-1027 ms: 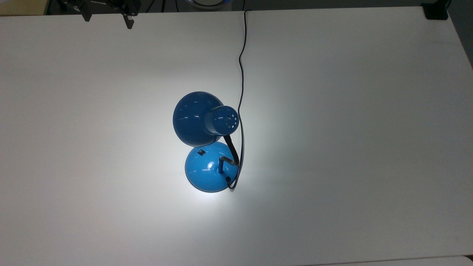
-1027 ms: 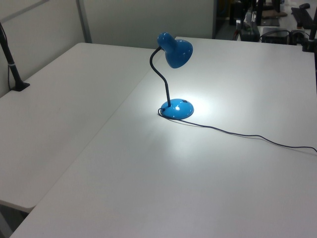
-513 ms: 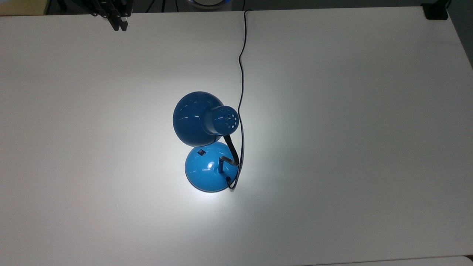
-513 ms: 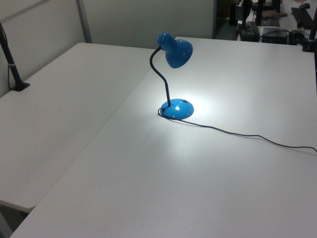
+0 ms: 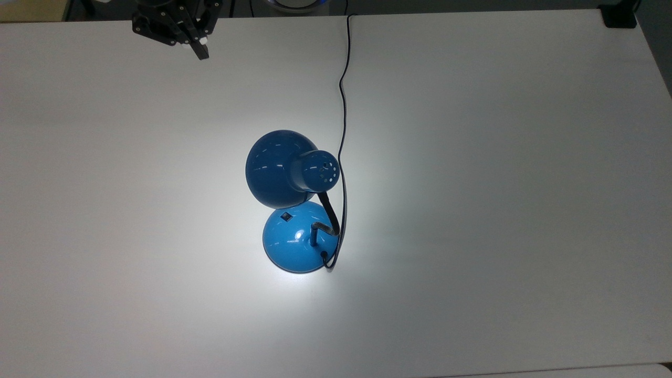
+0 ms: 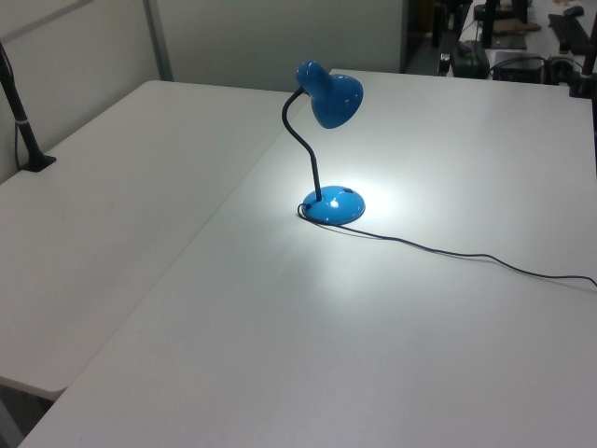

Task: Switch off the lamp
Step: 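Move the gripper over the blue lamp base toward its switch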

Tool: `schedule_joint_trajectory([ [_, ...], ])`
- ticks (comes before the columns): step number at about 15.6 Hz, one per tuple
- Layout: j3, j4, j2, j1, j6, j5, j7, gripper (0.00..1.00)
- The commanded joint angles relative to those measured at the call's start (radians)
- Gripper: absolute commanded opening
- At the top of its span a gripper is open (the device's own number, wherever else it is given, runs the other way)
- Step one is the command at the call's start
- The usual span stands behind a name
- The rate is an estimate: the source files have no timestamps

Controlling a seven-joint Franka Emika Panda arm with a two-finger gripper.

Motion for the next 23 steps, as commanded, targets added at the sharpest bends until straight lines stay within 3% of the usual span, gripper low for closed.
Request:
schedule_joint_trajectory([
  [1, -0.004, -0.111, -0.011, 0.009, 0.127, 0.046, -0.149, 0.0],
  [5, -0.002, -0.247, -0.016, 0.026, 0.356, 0.086, -0.285, 0.0],
  [8, -0.002, -0.315, 0.009, 0.069, 0.518, 0.091, -0.307, 0.0],
  [14, -0.002, -0.317, 0.119, 0.104, 0.68, 0.169, -0.338, 0.0],
  [19, 0.001, -0.31, 0.193, 0.133, 0.772, 0.172, -0.332, 0.0],
  [23, 0.047, -0.304, 0.253, 0.13, 0.875, 0.175, -0.319, 0.0],
])
